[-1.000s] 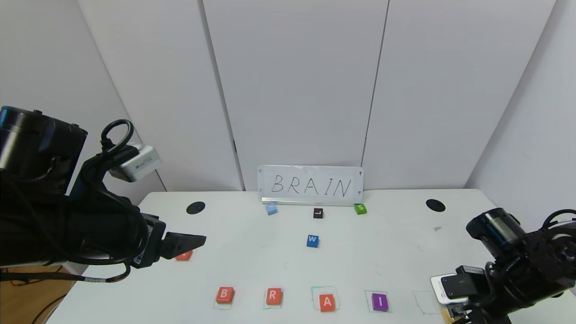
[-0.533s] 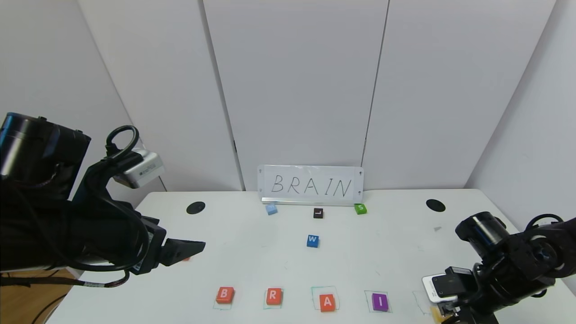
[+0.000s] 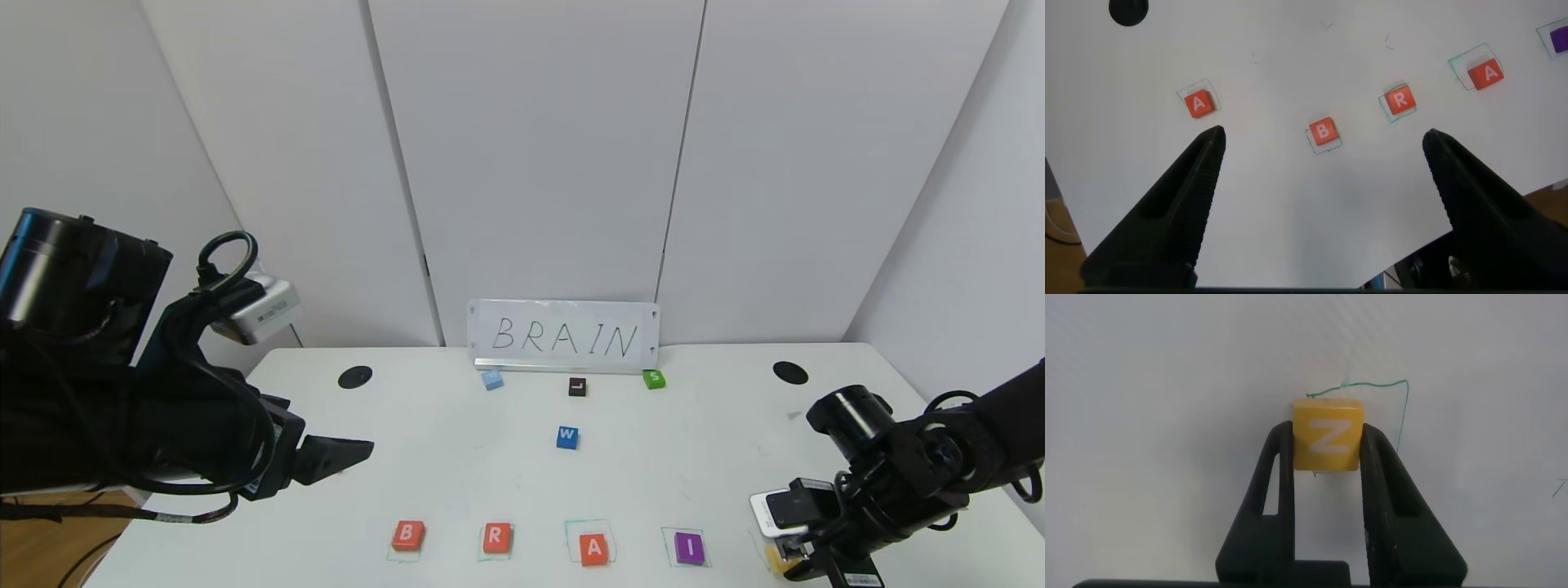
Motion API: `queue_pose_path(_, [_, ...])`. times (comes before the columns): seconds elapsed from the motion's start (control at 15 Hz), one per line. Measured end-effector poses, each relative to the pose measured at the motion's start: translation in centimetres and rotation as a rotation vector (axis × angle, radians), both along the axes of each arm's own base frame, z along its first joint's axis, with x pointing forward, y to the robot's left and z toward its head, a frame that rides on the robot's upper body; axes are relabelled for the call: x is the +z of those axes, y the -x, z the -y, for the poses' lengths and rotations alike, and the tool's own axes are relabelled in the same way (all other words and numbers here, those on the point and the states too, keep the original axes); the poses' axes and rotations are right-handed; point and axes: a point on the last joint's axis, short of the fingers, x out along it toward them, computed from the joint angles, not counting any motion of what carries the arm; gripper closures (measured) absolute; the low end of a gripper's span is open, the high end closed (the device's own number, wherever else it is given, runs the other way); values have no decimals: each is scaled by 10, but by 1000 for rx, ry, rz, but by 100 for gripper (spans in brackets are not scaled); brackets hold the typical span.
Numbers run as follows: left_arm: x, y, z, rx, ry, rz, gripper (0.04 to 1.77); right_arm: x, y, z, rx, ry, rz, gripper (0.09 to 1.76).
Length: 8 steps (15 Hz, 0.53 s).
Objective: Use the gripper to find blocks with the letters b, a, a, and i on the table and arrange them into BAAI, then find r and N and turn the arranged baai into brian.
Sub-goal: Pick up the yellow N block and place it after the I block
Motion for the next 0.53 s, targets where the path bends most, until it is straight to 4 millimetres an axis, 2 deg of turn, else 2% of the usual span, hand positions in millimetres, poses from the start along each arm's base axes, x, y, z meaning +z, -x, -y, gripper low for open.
queue_pose_path(0.53, [-6,0,5,-6,-27,-17,9,-1,-8,4,-6,-2,-14,132])
